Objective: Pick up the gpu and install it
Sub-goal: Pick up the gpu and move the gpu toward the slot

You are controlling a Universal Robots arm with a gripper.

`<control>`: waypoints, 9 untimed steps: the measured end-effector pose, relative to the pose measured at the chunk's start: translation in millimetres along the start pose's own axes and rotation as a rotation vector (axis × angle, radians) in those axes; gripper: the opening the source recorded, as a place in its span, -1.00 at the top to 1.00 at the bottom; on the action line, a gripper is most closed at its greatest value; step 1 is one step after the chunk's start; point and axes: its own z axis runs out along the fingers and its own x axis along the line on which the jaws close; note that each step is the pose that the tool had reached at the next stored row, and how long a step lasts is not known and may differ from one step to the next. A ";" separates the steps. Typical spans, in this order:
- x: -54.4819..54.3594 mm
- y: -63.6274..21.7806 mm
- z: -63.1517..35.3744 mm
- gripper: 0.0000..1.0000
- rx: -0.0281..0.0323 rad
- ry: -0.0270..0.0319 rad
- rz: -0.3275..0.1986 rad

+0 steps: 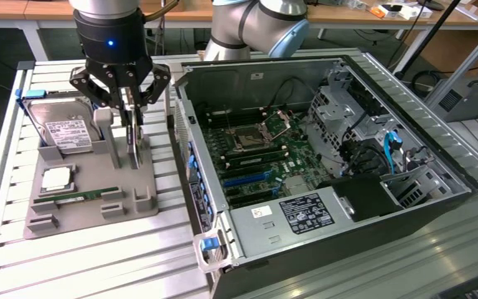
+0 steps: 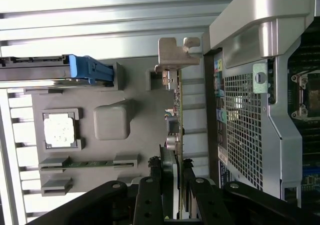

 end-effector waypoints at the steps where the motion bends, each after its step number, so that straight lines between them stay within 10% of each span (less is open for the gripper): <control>1: 0.0 0.0 -0.2 0.47 0.0000 0.0000 0.000; 9: -0.2 -0.2 -7.3 0.47 0.0000 0.0000 0.000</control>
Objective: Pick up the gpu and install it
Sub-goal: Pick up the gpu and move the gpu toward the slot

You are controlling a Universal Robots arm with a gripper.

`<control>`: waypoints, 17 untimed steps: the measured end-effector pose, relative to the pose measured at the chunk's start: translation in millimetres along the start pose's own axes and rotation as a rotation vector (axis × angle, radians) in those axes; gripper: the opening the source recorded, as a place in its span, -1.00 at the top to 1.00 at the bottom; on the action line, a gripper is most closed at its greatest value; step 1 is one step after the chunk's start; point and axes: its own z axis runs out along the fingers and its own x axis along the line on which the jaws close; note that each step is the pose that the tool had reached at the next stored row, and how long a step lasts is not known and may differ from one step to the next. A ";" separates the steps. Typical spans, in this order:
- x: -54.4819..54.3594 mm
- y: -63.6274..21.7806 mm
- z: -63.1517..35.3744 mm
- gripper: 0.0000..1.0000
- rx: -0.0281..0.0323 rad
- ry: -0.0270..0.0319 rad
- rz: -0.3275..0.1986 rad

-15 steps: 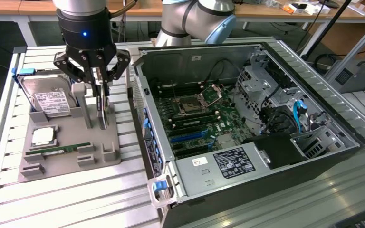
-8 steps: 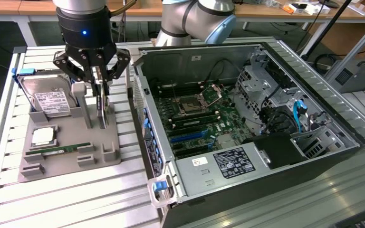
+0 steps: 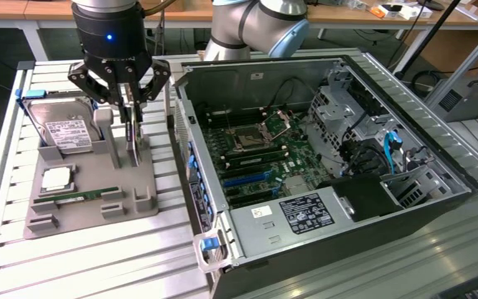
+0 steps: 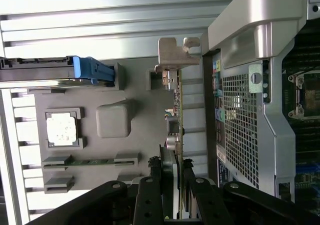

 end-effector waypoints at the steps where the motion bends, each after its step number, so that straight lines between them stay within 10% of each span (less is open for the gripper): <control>1: 0.0 0.0 -0.2 0.47 -0.0002 -0.0003 0.000; 17: -0.3 -0.3 -11.1 0.47 0.0000 0.0000 0.000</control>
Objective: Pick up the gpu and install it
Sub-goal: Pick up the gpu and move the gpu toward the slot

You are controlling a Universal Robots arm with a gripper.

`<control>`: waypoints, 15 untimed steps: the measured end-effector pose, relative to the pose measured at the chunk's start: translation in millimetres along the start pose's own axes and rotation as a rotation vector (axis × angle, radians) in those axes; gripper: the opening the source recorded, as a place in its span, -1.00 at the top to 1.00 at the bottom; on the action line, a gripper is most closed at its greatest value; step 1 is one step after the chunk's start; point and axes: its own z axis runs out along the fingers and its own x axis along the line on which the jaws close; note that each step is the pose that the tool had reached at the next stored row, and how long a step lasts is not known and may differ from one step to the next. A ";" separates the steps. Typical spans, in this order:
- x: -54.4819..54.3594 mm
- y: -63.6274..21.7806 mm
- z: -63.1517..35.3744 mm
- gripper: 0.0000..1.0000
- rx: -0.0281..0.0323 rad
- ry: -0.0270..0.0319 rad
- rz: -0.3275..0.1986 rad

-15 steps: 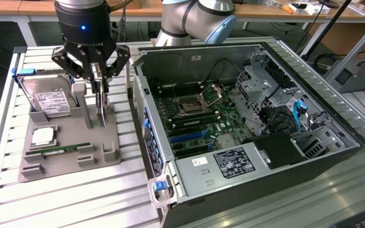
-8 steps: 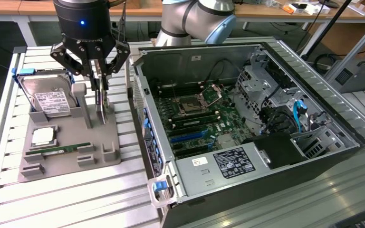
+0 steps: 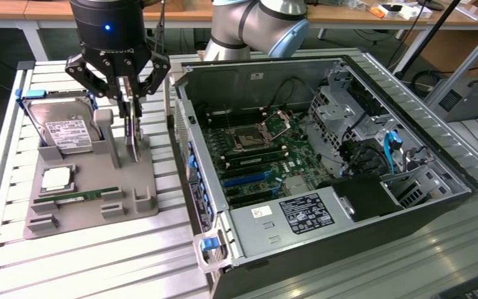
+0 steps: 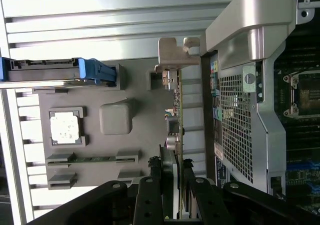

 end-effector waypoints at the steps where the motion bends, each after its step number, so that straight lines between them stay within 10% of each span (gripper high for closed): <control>1: 0.0 0.0 -0.2 0.47 0.0000 0.0000 0.000; 15: -0.2 -0.1 -4.5 0.47 0.0000 -0.0001 0.000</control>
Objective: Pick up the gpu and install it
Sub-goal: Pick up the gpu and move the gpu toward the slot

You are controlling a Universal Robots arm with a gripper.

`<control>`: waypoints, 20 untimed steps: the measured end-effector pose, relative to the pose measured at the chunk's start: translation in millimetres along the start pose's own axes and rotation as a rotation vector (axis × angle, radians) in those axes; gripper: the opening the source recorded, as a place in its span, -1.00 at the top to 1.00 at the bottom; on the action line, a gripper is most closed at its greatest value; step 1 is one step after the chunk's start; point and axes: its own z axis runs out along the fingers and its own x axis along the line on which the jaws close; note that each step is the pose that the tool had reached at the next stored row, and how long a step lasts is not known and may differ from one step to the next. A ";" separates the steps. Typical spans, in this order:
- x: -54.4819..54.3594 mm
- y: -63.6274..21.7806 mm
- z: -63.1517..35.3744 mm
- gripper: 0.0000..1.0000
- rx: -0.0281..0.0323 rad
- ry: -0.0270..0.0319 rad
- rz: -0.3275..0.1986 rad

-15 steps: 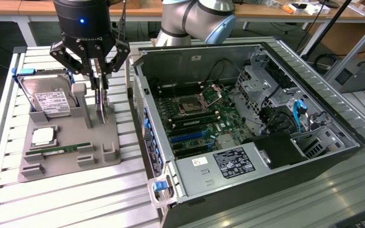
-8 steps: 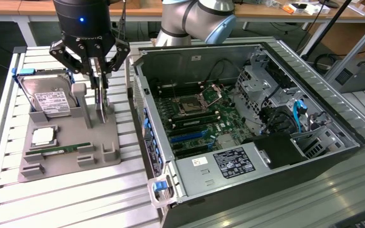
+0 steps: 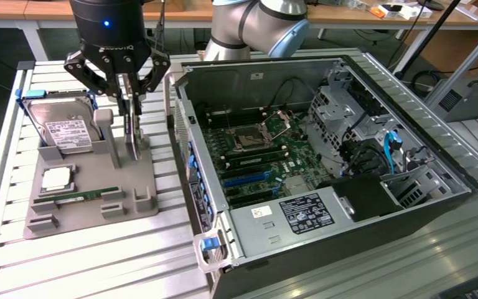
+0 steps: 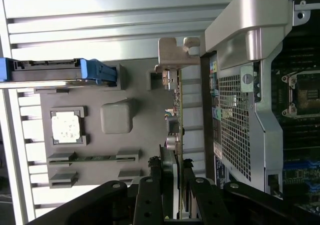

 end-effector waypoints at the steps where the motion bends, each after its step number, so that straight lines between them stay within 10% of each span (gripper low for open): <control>1: 0.0 0.0 -0.2 0.47 0.0000 0.0000 0.000; 20: -0.2 -0.2 -7.8 0.47 0.0000 0.0001 0.000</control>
